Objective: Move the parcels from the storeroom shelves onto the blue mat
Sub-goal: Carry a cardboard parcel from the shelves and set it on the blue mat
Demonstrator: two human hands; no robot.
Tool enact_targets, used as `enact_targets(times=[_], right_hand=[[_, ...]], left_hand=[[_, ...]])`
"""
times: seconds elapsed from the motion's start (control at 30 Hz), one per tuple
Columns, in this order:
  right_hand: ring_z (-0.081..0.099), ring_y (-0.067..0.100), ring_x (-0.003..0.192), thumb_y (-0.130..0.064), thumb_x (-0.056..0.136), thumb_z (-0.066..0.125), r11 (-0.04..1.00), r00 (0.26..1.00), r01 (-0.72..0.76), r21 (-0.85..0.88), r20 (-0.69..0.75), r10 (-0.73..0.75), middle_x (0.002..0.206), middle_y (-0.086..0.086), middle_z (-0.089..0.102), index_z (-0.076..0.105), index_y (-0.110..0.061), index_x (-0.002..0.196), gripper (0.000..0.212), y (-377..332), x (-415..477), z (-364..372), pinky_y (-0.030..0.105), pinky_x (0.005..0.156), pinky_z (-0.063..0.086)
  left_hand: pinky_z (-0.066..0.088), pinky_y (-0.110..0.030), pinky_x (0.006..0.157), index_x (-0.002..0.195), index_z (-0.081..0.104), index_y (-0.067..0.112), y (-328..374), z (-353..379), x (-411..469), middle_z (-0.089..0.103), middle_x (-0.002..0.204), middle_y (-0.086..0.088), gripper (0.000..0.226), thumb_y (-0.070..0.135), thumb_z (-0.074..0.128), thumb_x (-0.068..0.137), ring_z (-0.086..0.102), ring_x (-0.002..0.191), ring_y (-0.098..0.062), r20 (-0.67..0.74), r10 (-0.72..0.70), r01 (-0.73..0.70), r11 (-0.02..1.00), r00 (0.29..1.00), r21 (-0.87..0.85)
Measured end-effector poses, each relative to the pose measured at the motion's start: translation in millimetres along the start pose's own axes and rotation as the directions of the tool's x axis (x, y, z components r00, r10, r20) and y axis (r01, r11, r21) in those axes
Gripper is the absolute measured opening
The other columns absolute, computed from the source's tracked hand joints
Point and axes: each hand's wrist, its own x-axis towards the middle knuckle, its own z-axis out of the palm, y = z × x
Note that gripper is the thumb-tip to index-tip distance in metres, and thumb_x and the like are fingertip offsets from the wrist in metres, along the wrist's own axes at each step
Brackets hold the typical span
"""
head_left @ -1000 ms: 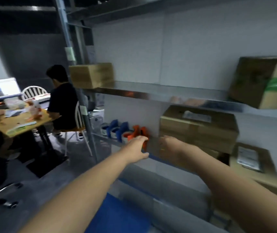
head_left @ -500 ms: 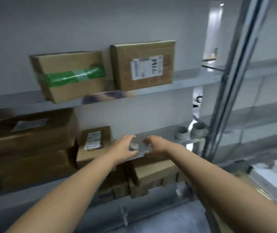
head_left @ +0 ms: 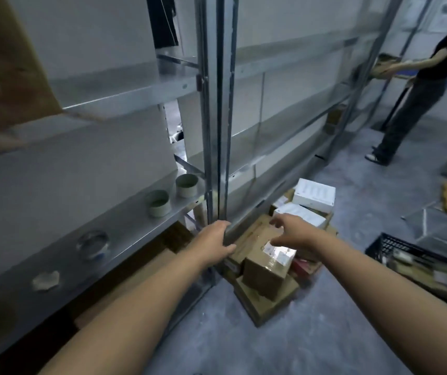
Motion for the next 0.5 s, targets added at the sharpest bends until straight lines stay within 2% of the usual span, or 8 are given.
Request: enact_targets(times=[0.1, 0.2, 0.3, 0.4, 0.5], right_hand=[[0.053, 0.021, 0.118, -0.029, 0.081, 0.074, 0.994, 0.994, -0.107, 0.022, -0.022, 0.107, 0.133, 0.005, 0.054, 0.049, -0.016, 0.134, 0.06, 31, 24, -11, 0.03, 0.096, 0.045], [0.054, 0.019, 0.115, -0.03, 0.08, 0.074, 0.986, 0.986, -0.166, 0.022, -0.013, 0.166, 0.132, 0.003, 0.054, 0.05, -0.017, 0.133, 0.06, 54, 51, -12, 0.029, 0.094, 0.046], [0.055, 0.019, 0.115, -0.028, 0.078, 0.075, 0.977, 0.979, -0.205, 0.051, -0.004, 0.206, 0.132, 0.003, 0.054, 0.051, -0.017, 0.132, 0.06, 76, 83, -6, 0.033, 0.097, 0.048], [0.057, 0.018, 0.111, -0.025, 0.079, 0.074, 0.974, 0.977, -0.212, 0.074, 0.047, 0.209, 0.133, 0.004, 0.051, 0.049, -0.016, 0.134, 0.06, 100, 119, 4, 0.033, 0.096, 0.05], [0.057, 0.019, 0.11, -0.026, 0.08, 0.072, 0.98, 0.978, -0.189, 0.062, 0.099, 0.183, 0.134, 0.005, 0.048, 0.047, -0.017, 0.136, 0.062, 136, 166, 18, 0.032, 0.095, 0.049]], left_hand=[[0.048, -0.042, 0.101, 0.14, 0.041, 0.026, 7, 21, 52, 0.049, 0.14, 0.002, 0.065, 0.036, 0.07, 0.083, 0.05, 0.125, -0.019, 0.053, 0.003, 0.0, 0.999, 0.999, -0.044], [0.045, -0.039, 0.102, 0.141, 0.041, 0.024, 10, 40, 98, 0.047, 0.141, 0.001, 0.067, 0.038, 0.07, 0.082, 0.049, 0.126, -0.019, 0.105, 0.011, -0.006, 0.999, 0.994, -0.047], [0.047, -0.039, 0.098, 0.138, 0.044, 0.022, 7, 60, 139, 0.05, 0.137, 0.001, 0.065, 0.04, 0.07, 0.08, 0.053, 0.119, -0.018, 0.155, -0.002, 0.011, 0.999, 0.988, -0.054], [0.049, -0.033, 0.087, 0.131, 0.048, 0.026, 1, 83, 171, 0.052, 0.129, 0.005, 0.054, 0.034, 0.069, 0.081, 0.055, 0.108, -0.015, 0.164, -0.097, 0.123, 0.979, 0.982, -0.161], [0.043, -0.023, 0.077, 0.128, 0.051, 0.022, -18, 121, 195, 0.055, 0.125, 0.003, 0.046, 0.026, 0.066, 0.085, 0.051, 0.096, -0.008, 0.197, -0.207, 0.248, 0.945, 0.958, -0.213]])
